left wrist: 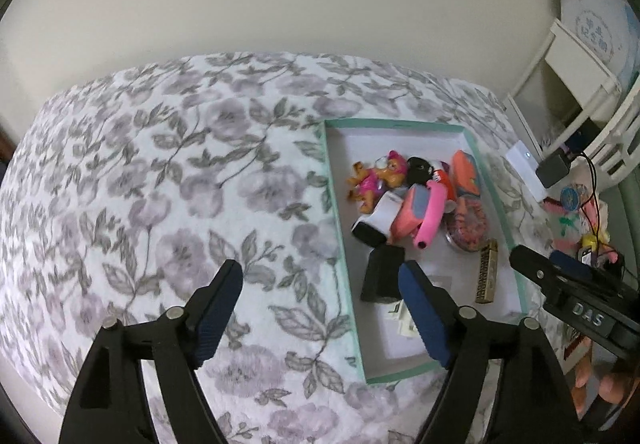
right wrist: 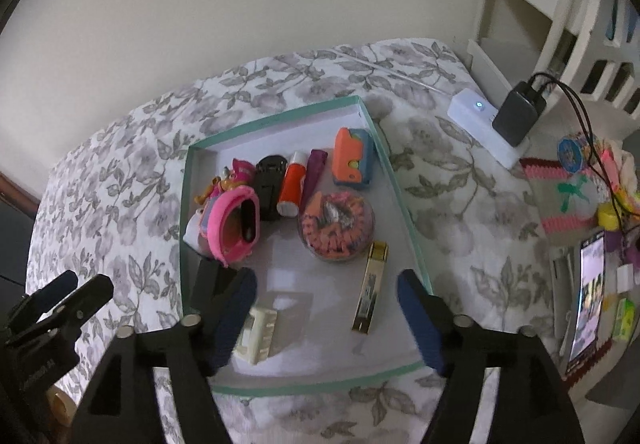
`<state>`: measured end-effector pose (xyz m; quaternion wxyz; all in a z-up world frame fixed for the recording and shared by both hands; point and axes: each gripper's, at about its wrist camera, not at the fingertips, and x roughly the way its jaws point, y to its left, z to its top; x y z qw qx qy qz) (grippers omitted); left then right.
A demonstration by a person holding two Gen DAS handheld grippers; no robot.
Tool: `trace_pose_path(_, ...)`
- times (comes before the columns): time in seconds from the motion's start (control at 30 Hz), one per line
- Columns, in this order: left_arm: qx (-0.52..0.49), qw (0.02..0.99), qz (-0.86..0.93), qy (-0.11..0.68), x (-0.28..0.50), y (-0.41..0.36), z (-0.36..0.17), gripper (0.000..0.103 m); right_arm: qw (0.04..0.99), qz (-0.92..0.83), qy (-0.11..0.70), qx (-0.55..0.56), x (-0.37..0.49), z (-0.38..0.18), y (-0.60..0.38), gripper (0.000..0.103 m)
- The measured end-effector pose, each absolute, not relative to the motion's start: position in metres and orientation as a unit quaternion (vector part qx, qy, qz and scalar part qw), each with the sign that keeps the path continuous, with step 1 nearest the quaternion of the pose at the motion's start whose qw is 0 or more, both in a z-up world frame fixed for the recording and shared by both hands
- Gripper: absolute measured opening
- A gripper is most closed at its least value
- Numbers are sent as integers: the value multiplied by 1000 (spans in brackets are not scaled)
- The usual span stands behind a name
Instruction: Organize rigid objects
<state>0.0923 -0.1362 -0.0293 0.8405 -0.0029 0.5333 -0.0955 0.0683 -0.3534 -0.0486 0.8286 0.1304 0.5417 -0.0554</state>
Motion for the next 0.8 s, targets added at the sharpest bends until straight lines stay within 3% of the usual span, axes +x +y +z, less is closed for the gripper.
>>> trace_pose_path(0.17,-1,842,-80,533,81,-126,-45,91,830,-47,540,129,54,-52,-344,91)
trace_pose_path(0.23,-4,842,-72,535,77,-120,-51,92,832,-44,539,121,49,-54,-339,98)
trace_pose_path(0.3,-6,842,-69,535,73,-117,-55,102,835,-41,538,113,45,-55,-334,102)
trace_pose_path(0.8,12,854,-74,515,41,-113,-60,102,838,-30,534,106,11,-76,-308,103)
